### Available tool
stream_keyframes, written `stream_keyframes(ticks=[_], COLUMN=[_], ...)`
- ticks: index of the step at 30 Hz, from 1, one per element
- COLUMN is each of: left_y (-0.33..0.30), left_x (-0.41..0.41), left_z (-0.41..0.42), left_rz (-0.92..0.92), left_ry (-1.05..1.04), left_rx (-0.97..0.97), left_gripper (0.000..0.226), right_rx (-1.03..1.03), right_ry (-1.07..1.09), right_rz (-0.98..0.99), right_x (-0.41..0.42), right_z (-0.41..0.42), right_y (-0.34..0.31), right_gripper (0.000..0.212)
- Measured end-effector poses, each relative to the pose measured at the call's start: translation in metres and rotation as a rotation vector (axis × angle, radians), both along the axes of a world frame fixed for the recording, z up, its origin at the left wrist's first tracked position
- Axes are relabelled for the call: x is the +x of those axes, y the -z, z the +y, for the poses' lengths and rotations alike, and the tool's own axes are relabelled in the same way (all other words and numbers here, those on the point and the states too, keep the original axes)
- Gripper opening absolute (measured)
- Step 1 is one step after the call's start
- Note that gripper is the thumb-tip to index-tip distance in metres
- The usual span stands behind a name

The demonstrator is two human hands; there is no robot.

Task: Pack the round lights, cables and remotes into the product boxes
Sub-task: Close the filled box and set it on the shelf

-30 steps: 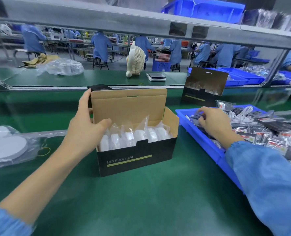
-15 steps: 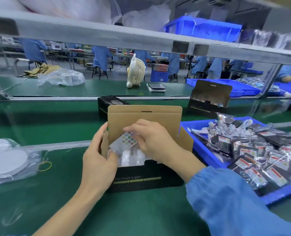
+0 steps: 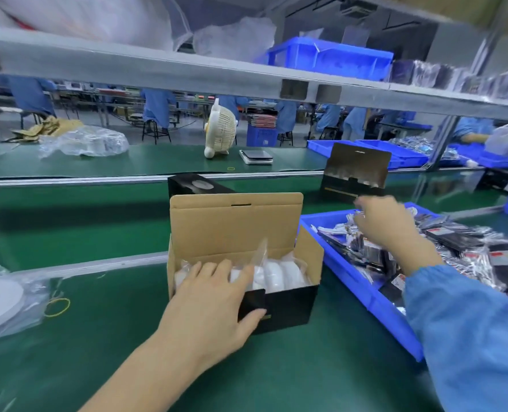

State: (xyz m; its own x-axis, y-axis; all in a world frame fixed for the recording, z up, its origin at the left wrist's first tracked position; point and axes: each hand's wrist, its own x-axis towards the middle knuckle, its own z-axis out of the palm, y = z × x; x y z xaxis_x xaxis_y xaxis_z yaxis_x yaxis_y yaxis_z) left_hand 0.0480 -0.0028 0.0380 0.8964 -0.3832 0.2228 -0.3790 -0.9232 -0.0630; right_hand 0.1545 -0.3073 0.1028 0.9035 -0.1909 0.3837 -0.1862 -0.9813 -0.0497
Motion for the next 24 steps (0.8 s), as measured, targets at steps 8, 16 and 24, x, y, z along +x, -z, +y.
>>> stream_keyframes(ticks=[8, 16, 24], left_y=[0.005, 0.006, -0.001], left_x=[0.000, 0.001, -0.004], left_z=[0.003, 0.002, 0.002], left_rz=[-0.005, -0.043, -0.038], left_ry=[-0.062, -0.057, -0.017], left_rx=[0.120, 0.088, 0.069], left_gripper=[0.069, 0.069, 0.061], right_rx=[-0.162, 0.392, 0.204], right_ry=[0.116, -0.242, -0.887], right_rz=[0.320, -0.459, -0.025], right_x=[0.007, -0.037, -0.051], right_z=[-0.019, -0.008, 0.135], right_y=[0.039, 0.005, -0.013], right_gripper=[0.020, 0.023, 0.013])
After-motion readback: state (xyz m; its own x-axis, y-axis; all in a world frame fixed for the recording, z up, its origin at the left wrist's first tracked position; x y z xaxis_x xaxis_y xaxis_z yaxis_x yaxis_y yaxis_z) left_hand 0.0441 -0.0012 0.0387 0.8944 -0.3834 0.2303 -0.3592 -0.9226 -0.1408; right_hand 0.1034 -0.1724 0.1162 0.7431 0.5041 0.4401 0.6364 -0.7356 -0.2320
